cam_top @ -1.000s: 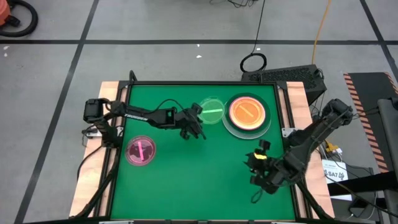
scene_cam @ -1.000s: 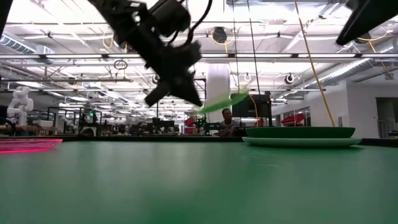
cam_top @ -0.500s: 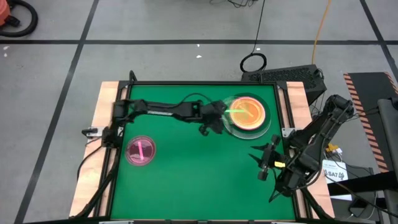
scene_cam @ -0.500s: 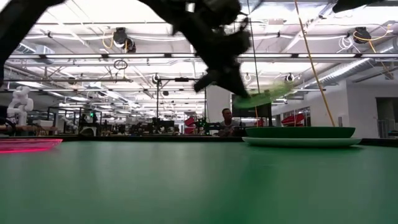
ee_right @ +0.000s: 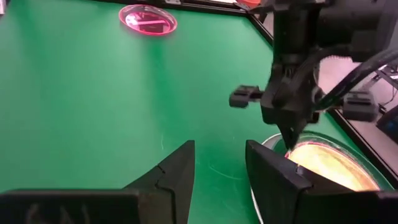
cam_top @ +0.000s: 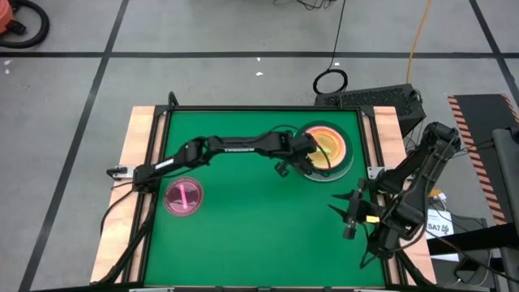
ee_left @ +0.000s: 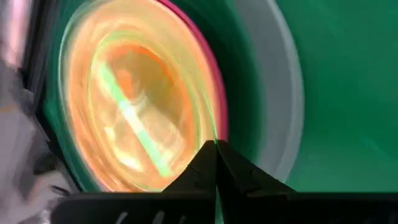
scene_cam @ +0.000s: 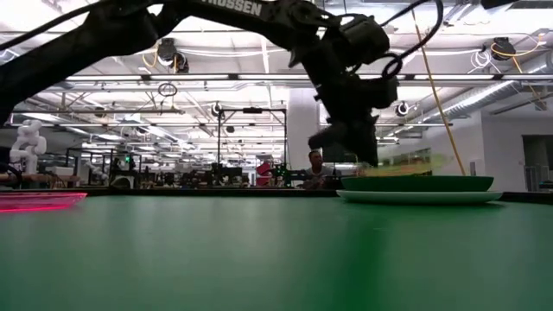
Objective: Stack plastic plates
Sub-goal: Stack the green transparent plate on the orange transparent plate
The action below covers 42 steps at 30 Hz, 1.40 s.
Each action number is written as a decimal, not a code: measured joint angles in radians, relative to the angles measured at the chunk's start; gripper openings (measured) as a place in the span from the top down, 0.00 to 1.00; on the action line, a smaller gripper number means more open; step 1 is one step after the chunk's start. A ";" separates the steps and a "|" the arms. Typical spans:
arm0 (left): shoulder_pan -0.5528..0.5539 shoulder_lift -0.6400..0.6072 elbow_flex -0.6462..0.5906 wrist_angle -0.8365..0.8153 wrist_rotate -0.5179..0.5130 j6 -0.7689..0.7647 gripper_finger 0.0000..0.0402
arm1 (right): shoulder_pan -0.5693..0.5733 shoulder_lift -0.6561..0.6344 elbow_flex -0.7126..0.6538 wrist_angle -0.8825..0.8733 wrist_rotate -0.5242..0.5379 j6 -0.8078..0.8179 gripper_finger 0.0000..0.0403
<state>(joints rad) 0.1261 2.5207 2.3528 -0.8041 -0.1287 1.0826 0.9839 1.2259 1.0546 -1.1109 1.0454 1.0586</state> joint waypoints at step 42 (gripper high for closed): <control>0.031 0.052 -0.007 0.166 0.042 0.061 0.94 | 0.009 0.001 0.000 -0.001 0.006 -0.005 0.67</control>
<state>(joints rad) 0.1566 2.5728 2.3458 -0.6377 -0.0868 1.1435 0.9932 1.2266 1.0546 -1.1114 1.0519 1.0538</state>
